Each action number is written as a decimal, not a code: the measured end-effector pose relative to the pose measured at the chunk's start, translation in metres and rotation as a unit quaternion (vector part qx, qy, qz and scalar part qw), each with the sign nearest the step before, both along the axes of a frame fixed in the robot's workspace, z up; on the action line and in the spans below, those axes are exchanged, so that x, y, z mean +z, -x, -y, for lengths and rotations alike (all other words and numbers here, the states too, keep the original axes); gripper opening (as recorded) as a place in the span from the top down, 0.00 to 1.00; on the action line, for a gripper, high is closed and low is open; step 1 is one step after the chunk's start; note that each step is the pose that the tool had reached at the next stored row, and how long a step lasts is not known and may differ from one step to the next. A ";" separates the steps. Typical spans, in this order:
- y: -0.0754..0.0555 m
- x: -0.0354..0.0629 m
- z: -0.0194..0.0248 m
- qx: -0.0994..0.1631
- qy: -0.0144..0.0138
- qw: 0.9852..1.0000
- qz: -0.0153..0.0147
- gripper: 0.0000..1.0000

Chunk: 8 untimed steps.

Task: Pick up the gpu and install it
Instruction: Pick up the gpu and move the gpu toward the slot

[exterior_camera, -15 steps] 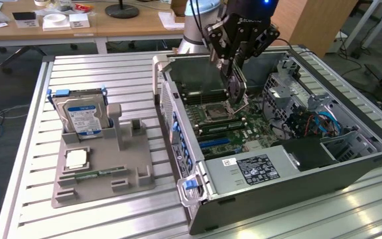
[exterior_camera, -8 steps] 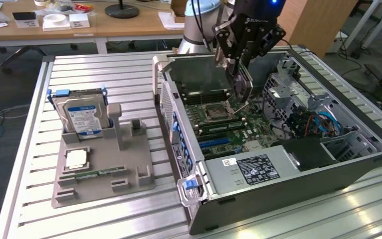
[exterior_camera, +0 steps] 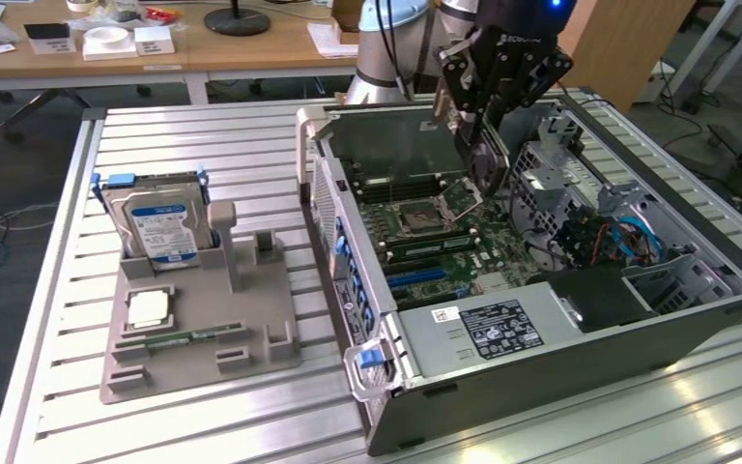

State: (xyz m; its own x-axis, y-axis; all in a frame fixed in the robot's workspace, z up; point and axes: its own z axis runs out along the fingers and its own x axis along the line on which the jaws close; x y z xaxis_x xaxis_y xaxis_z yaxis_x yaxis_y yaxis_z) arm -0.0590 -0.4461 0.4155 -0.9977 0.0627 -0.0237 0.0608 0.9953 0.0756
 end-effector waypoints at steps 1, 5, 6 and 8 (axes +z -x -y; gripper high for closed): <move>-0.003 0.0000 -0.0001 0.000 0.000 1.000 0.000 0.73; -0.009 0.0001 -0.0004 0.000 0.000 1.000 0.000 0.73; -0.009 0.0001 -0.0005 0.000 0.000 1.000 0.000 0.73; -0.009 0.0001 -0.0005 0.000 0.000 1.000 0.000 0.73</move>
